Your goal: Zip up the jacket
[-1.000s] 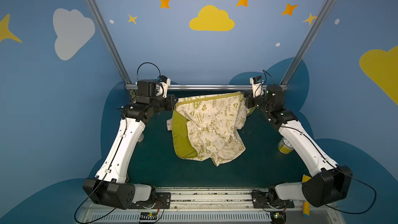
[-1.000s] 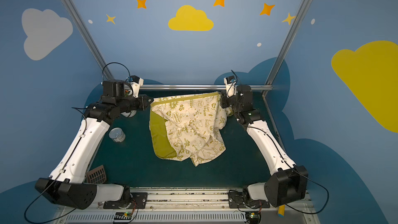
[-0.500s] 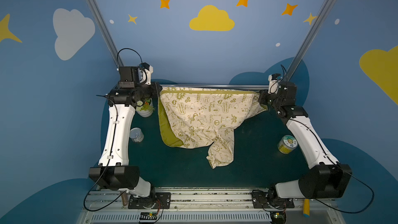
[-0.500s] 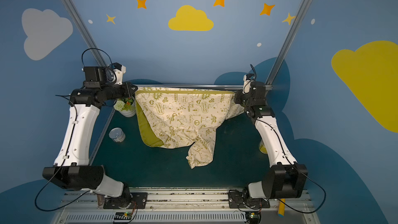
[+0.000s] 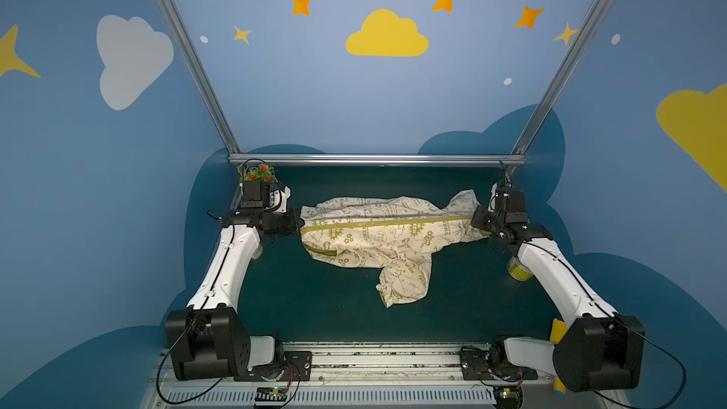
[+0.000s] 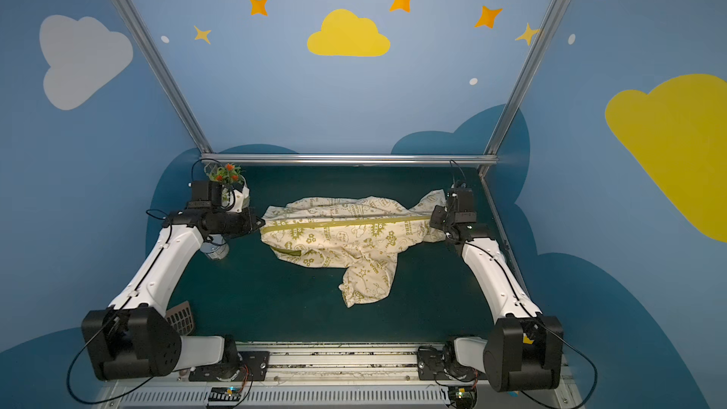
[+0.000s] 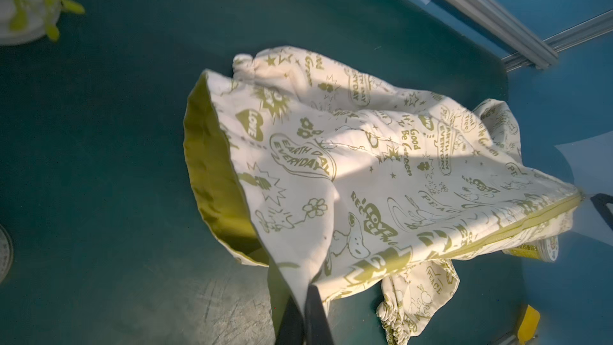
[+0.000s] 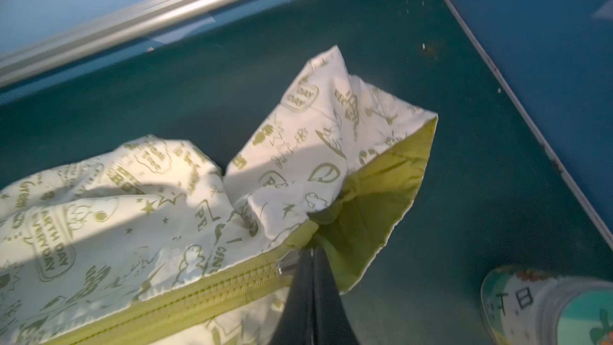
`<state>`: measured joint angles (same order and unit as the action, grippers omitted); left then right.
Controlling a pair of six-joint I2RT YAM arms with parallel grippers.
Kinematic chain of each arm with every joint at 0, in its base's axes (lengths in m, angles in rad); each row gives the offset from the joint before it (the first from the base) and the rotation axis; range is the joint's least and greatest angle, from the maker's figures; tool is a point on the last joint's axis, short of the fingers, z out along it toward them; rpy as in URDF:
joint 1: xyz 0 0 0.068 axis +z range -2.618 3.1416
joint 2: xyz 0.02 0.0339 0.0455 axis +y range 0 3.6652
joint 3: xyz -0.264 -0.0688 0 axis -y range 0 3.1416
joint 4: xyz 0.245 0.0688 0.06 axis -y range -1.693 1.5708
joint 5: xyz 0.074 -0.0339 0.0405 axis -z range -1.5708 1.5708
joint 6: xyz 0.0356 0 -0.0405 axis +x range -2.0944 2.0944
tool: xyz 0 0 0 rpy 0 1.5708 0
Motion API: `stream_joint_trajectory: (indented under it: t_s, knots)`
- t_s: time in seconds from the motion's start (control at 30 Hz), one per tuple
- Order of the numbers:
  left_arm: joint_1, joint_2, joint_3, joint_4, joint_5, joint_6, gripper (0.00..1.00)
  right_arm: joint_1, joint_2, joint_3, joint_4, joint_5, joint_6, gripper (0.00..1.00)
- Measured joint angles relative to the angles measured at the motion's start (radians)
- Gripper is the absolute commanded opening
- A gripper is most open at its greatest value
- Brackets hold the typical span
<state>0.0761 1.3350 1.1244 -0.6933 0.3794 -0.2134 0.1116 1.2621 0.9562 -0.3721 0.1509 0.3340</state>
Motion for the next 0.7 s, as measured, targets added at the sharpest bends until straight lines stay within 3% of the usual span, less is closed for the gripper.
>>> stream_joint_trajectory:
  t_s: [0.33,0.5,0.57,0.6,0.7]
  knots:
    - [0.006,-0.074,-0.22,0.057,0.027,-0.029,0.04,0.026,-0.153,-0.253,-0.04,0.033,0.179,0.0]
    - [0.007,-0.082,-0.342,0.096,0.034,-0.064,0.07,0.028,-0.142,-0.354,-0.068,0.029,0.262,0.0]
    - [0.007,-0.078,-0.371,0.107,0.035,-0.068,0.19,0.028,-0.133,-0.37,-0.061,0.001,0.258,0.0]
    - [0.008,-0.074,-0.378,0.112,0.034,-0.068,0.37,0.028,-0.132,-0.375,-0.052,-0.018,0.247,0.09]
    - [0.009,-0.061,-0.38,0.119,0.029,-0.067,0.79,0.028,-0.144,-0.376,-0.041,-0.054,0.224,0.58]
